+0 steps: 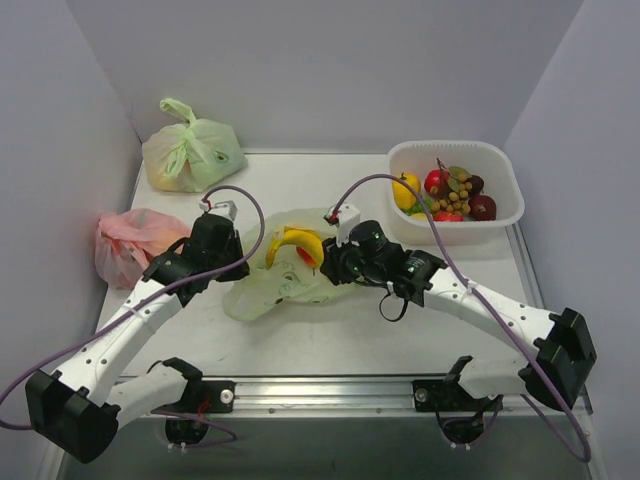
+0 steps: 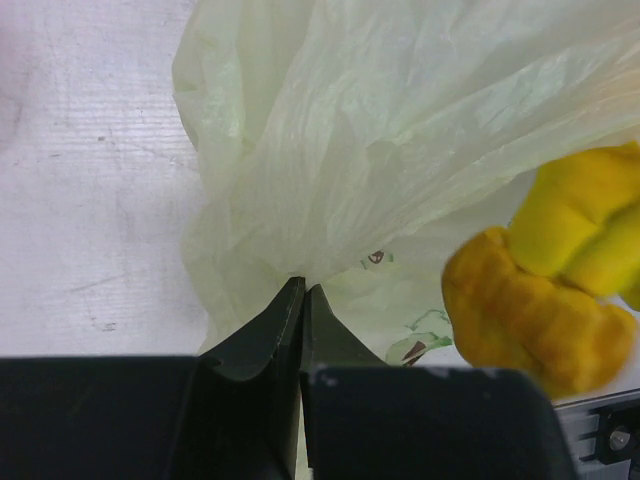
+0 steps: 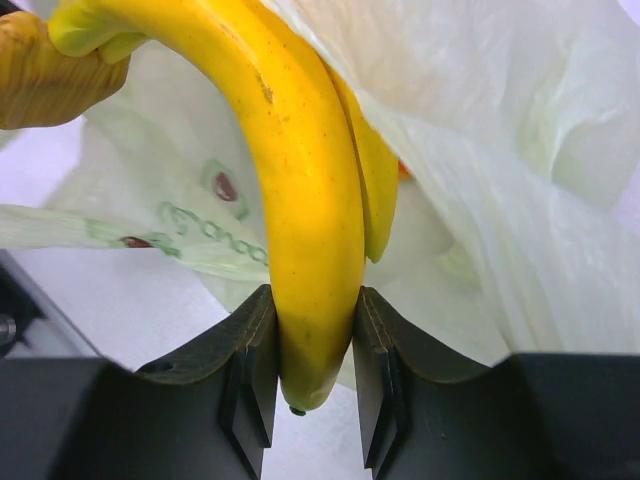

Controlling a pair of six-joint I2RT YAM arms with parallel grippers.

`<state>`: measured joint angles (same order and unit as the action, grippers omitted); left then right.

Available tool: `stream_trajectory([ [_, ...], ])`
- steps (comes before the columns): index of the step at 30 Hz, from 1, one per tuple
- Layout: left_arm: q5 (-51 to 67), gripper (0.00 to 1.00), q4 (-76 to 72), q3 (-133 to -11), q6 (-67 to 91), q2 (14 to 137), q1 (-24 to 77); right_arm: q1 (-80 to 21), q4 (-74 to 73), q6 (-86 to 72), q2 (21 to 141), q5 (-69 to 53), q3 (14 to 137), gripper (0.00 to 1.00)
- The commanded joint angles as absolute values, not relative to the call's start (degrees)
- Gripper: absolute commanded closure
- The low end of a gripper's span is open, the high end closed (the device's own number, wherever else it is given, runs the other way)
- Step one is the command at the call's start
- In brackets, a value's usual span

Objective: Untie the knot of the plastic bag and take out the fruit

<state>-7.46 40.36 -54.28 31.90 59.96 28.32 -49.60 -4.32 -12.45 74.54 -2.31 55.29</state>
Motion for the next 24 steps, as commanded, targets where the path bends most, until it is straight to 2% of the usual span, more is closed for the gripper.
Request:
stream_trajectory([
  [1, -6.2, 1.0, 39.8, -54.9, 31.8, 58.3, 27.9, -49.8, 1.4, -12.9, 71.3, -10.4, 57.1, 1.0],
  [6, -5.8, 1.0, 39.5, -55.6, 31.6, 58.7, 27.9, -48.4, 1.1, -12.6, 70.2, -20.0, 60.8, 1.0],
  [10, -5.4, 1.0, 39.3, -55.7, 31.4, 58.8, 27.9, -44.0, 0.4, -14.8, 70.4, -33.5, 64.1, 1.0],
  [11, -5.2, 1.0, 39.4, -55.6, 31.4, 58.6, 27.9, -43.4, 0.4, -15.4, 69.8, -33.3, 64.4, 1.0],
  [18, -3.1, 1.0, 38.6, -52.7, 32.2, 56.2, 27.9, -32.7, -4.7, -15.1, 64.9, -11.1, 67.8, 1.0],
  [24, -0.6, 1.0, 37.5, -50.3, 33.0, 53.9, 27.9, -20.5, -8.3, -14.1, 67.0, 5.7, 71.3, 1.0],
])
